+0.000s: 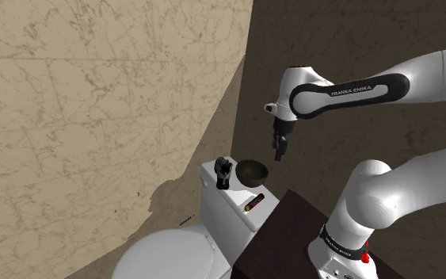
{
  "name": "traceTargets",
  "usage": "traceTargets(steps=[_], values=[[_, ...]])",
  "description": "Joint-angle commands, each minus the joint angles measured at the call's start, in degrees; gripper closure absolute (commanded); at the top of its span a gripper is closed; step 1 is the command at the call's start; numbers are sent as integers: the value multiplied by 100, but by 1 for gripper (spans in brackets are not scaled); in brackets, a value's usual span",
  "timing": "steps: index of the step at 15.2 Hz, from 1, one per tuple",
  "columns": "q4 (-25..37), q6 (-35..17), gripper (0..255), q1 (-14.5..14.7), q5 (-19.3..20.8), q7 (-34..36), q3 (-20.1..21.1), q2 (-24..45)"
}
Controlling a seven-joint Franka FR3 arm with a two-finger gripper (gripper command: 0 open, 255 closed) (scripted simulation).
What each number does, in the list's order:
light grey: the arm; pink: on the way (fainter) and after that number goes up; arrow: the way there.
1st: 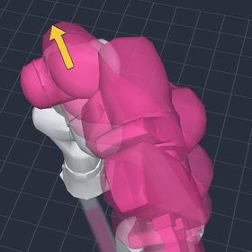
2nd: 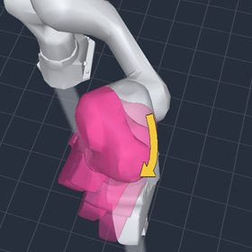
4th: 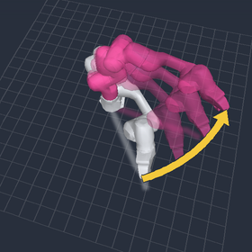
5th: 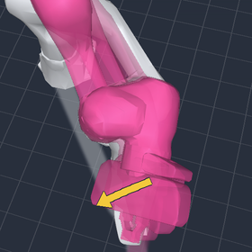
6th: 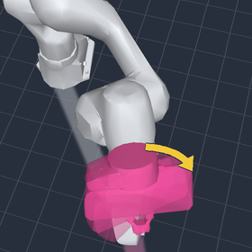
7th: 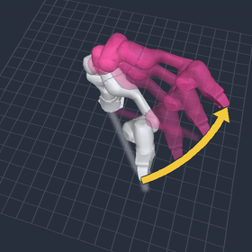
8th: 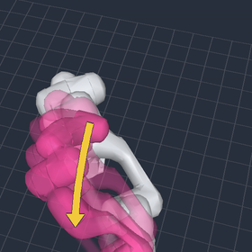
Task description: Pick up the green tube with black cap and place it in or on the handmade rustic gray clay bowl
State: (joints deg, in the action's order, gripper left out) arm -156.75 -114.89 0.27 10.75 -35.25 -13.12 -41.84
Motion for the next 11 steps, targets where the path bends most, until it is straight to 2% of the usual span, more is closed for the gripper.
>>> traceTargets(steps=[1,7,11], values=[[-218,-506,0,256,85,-533,-146,410],[-525,-2049,0,567,296,-1977,-757,1673],[-529,-3128,0,950,152,-3071,-1194,2780]])
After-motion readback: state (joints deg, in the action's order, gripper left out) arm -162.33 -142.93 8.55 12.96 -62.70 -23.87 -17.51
